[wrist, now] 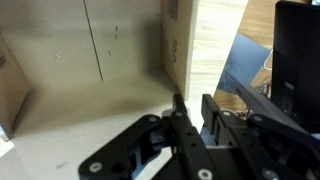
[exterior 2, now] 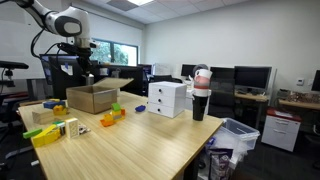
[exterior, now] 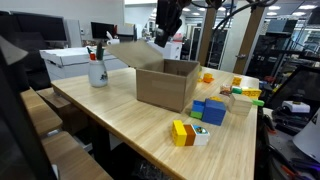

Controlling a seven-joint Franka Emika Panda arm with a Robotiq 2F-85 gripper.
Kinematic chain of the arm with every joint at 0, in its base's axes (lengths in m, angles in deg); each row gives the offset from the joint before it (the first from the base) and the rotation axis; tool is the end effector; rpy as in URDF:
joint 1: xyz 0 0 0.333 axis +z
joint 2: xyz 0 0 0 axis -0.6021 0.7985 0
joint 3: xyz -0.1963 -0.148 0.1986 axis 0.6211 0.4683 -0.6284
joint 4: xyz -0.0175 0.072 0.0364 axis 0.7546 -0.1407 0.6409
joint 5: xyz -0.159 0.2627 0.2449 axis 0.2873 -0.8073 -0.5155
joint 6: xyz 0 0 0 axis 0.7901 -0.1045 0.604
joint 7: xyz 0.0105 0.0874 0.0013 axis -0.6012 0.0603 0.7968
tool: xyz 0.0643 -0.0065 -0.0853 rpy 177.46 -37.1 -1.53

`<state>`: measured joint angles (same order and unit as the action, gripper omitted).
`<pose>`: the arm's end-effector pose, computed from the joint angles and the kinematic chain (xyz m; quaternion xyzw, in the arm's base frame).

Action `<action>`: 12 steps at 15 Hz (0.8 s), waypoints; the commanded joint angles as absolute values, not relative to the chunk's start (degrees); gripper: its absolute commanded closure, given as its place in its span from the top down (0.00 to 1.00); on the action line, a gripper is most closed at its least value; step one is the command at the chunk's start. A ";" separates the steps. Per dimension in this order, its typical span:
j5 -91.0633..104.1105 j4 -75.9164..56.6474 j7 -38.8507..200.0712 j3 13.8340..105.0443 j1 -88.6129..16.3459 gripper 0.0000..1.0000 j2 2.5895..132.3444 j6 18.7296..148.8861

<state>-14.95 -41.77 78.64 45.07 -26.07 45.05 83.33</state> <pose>0.5000 0.2030 0.4646 -0.9832 -0.0319 -0.1003 0.1489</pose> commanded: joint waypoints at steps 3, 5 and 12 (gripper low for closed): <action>-19.92 -40.08 80.03 44.94 -25.20 0.65 47.09 85.52; -22.64 -40.15 81.24 45.14 -25.00 0.77 46.08 83.25; -21.08 -41.39 80.89 45.18 -25.04 1.00 41.89 74.43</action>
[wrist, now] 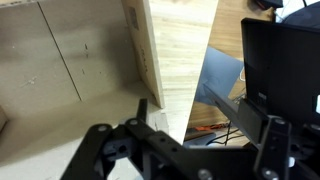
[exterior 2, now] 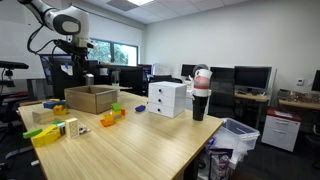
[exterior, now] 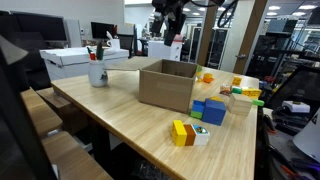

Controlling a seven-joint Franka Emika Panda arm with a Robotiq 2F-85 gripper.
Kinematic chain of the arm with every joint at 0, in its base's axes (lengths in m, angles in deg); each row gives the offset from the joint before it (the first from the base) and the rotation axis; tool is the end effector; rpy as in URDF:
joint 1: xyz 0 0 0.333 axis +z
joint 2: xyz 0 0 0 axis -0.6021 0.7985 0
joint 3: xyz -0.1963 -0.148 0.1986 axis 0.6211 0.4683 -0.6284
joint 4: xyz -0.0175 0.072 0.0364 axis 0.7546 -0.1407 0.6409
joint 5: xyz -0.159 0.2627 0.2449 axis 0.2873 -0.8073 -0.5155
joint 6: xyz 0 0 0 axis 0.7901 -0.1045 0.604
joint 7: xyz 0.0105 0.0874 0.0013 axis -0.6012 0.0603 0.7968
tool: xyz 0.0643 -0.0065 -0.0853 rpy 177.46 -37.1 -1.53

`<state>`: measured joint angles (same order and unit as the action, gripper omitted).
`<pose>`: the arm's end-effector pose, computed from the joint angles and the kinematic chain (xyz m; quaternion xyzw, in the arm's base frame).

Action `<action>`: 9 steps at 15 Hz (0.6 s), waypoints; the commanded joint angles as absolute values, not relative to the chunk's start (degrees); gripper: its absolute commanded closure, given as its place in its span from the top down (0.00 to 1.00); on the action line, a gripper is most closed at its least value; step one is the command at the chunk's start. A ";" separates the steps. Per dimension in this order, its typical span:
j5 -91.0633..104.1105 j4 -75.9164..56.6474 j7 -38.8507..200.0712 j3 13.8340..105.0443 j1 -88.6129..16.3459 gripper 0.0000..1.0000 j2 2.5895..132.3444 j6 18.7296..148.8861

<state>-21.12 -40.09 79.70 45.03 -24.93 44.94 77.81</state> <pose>0.4912 0.2192 0.4708 -0.9798 -0.0300 -0.0563 0.1897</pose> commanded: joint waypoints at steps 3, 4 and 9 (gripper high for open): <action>-21.11 -41.37 84.90 45.26 -24.56 1.00 40.36 71.09; -20.69 -41.59 85.36 45.15 -24.48 1.00 39.74 70.39; -17.17 -43.88 85.48 45.20 -25.02 1.00 35.63 66.50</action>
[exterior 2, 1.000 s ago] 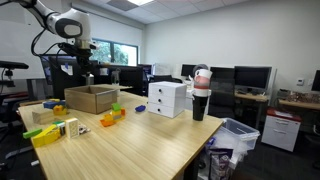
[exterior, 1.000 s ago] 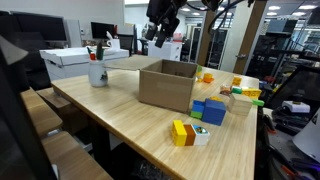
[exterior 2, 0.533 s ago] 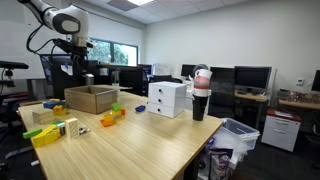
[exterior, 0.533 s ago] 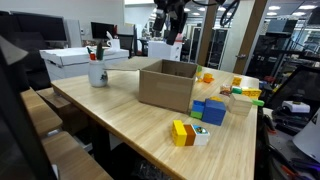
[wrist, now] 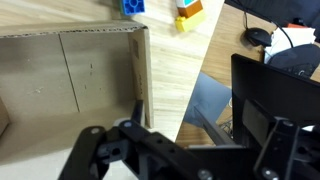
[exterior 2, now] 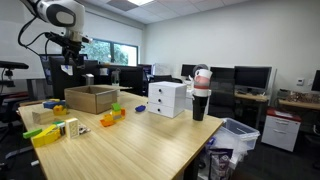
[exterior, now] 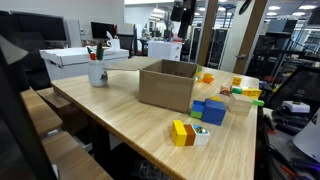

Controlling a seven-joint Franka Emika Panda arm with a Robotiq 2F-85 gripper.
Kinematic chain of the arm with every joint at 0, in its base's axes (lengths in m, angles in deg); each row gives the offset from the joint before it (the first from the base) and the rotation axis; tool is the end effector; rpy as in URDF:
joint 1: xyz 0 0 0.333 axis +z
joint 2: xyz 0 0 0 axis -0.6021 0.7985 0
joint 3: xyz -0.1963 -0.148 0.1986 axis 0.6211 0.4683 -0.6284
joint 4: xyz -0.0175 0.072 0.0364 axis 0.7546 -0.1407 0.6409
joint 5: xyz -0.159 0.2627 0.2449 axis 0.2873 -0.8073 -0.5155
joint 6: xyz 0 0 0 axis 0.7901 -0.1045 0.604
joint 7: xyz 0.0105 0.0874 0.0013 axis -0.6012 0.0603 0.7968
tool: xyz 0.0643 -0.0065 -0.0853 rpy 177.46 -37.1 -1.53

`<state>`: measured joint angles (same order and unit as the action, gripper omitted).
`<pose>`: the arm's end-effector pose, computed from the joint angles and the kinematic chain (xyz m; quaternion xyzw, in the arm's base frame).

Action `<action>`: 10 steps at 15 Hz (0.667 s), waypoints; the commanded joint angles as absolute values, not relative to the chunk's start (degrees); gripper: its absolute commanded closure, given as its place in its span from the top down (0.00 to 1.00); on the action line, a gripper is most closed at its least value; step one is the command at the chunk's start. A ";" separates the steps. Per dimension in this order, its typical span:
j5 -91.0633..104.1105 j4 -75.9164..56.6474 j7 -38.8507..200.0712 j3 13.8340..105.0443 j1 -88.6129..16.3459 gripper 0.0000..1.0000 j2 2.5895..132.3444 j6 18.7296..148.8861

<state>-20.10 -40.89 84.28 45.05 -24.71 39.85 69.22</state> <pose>0.4605 0.2185 0.4949 -0.9793 -0.0952 -0.0286 0.1762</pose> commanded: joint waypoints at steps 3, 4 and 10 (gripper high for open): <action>-14.64 -45.06 84.34 45.47 -25.38 1.00 33.20 63.42; -13.75 -45.57 82.79 45.46 -25.72 1.00 32.44 62.99; -8.97 -50.05 73.12 45.44 -28.59 1.00 26.23 62.97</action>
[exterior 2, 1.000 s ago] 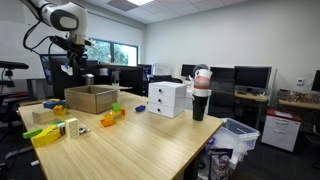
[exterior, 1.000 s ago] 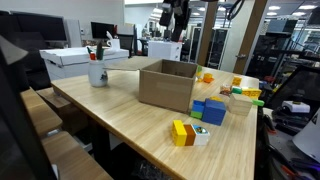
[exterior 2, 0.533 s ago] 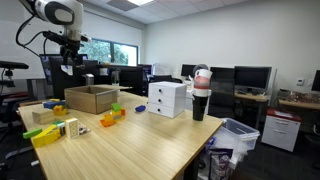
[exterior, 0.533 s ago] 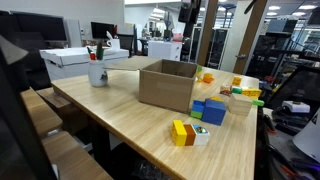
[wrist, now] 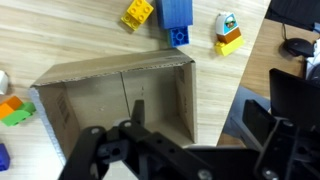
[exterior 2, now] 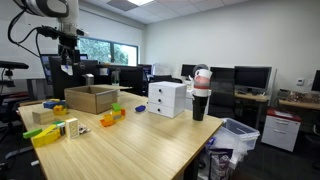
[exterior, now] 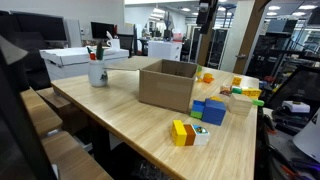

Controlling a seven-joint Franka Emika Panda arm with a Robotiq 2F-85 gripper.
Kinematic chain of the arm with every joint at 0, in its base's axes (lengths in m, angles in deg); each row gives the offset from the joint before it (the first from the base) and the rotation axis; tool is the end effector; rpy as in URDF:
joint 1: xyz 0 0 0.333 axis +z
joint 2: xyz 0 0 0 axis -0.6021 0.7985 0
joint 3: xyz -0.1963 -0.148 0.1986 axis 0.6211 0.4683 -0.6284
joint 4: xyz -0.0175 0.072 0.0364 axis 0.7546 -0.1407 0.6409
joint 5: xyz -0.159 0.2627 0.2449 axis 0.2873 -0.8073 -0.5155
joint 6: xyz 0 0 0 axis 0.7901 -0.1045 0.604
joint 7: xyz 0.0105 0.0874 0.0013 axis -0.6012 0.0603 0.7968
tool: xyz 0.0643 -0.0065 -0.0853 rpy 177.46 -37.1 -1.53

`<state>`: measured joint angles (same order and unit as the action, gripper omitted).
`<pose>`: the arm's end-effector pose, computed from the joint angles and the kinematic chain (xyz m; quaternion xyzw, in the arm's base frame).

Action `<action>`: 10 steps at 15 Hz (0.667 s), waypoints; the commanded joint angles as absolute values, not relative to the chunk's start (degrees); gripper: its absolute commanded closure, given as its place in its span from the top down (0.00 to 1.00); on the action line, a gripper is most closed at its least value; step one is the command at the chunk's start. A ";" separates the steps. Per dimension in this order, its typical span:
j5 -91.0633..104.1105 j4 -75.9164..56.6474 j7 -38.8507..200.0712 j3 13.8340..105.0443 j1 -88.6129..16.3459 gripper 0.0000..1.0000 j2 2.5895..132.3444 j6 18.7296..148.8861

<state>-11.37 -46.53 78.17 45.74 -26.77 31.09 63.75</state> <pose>0.4233 0.1766 0.5084 -0.9930 -0.0596 -0.0213 0.0994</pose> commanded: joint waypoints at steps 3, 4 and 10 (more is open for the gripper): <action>-8.04 -52.07 69.79 45.73 -30.05 1.00 23.28 62.36; -7.91 -52.69 68.97 45.85 -30.50 1.00 22.39 62.12; -9.23 -50.30 71.74 45.94 -29.48 1.00 25.63 63.00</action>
<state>-9.23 -50.43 71.73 45.98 -29.41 25.62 63.18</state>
